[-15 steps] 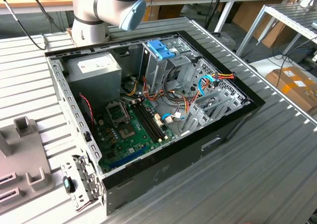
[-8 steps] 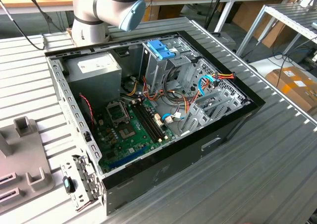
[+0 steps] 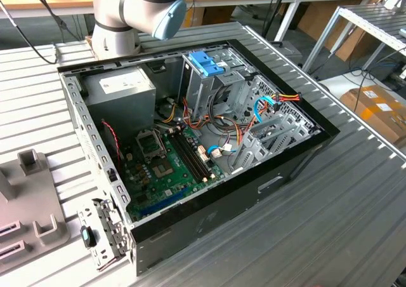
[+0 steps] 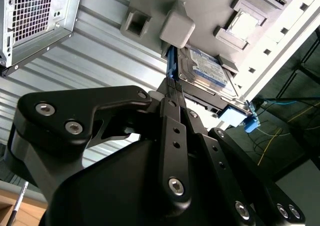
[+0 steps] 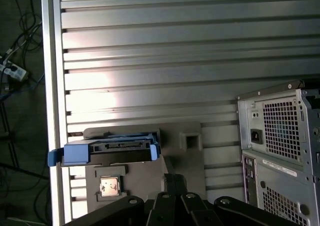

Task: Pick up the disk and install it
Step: 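Reach for the disk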

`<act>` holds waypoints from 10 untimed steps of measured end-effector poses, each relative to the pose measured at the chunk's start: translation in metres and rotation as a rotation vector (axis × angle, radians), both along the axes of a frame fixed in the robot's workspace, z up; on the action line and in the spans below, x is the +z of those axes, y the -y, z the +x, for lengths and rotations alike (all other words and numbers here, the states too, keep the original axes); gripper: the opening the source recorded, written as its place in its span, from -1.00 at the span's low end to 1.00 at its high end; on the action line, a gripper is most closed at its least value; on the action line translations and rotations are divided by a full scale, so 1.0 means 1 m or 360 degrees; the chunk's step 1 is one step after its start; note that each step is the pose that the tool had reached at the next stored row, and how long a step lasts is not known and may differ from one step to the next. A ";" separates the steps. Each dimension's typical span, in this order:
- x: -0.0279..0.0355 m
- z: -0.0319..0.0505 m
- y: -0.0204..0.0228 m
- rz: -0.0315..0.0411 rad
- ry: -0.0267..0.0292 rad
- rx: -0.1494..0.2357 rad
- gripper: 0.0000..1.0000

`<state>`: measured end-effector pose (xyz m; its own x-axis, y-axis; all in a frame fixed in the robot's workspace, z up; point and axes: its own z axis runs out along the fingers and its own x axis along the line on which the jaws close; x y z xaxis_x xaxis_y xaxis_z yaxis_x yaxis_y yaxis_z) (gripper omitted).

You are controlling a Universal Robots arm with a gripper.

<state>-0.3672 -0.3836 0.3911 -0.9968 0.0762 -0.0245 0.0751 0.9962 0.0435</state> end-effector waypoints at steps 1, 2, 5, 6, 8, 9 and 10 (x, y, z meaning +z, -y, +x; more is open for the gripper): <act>0.0000 -0.0001 -0.0002 0.0000 0.00001 0.0000 -0.79; -0.0001 -0.0001 -0.0004 0.0000 0.00002 0.0000 -0.79; -0.0001 -0.0001 -0.0019 0.0000 0.00000 0.0000 -0.79; -0.0002 -0.0002 -0.0024 0.0000 0.00001 0.0000 -0.79; -0.0003 -0.0002 -0.0041 0.0000 0.00001 0.0000 -0.79; -0.0004 -0.0003 -0.0046 0.0000 0.00001 0.0000 -0.79; -0.0004 -0.0002 -0.0049 0.0000 0.00001 0.0000 -0.79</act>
<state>-0.3674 -0.3787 0.3907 -0.9968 0.0762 -0.0246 0.0750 0.9962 0.0436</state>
